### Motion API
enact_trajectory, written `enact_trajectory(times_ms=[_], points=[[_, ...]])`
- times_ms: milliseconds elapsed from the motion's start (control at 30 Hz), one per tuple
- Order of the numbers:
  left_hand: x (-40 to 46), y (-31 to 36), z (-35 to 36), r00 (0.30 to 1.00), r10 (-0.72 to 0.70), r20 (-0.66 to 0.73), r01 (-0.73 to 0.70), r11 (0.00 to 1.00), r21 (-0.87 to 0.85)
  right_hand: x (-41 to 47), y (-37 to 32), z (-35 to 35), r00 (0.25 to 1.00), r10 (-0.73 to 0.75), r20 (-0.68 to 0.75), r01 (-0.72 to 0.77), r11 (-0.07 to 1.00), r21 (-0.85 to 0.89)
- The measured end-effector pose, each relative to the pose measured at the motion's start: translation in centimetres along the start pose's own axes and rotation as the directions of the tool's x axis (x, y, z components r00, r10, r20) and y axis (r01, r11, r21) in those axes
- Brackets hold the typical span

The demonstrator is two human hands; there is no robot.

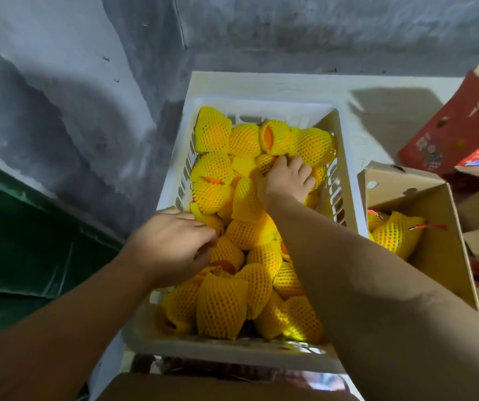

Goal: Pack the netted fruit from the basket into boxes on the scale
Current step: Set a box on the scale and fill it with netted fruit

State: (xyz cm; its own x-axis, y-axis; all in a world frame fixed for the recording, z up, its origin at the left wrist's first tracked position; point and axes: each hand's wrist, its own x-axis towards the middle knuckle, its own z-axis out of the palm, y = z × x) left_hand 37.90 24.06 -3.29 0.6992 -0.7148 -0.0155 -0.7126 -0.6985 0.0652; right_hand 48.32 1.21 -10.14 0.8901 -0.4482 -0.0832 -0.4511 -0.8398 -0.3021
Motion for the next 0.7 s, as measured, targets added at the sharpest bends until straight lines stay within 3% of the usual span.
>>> enact_trajectory(times_ms=[433,500,567,700], points=[[0.4,0.3,-0.4,0.994,-0.047,0.094,0.036,0.993,0.112,-3.0,0.0,-1.7,0.934,-0.301,-0.192,0.308,0.951,0.009],[0.4,0.2,-0.3,0.995,-0.049,0.092,0.039,0.994,0.106,-3.5,0.1,-2.4,0.918,-0.329,-0.221,0.369,0.913,0.173],[0.6,0.2,-0.5,0.997,-0.056,0.059,0.053,0.997,0.061,-4.2,0.2,-3.6,0.905,-0.337,-0.259,0.421,0.796,0.434],[-0.2,0.8,-1.2,0.982,-0.187,0.033,0.189,0.951,-0.246,-7.5,-0.2,-7.3,0.903,-0.295,-0.311,0.429,0.602,0.674]])
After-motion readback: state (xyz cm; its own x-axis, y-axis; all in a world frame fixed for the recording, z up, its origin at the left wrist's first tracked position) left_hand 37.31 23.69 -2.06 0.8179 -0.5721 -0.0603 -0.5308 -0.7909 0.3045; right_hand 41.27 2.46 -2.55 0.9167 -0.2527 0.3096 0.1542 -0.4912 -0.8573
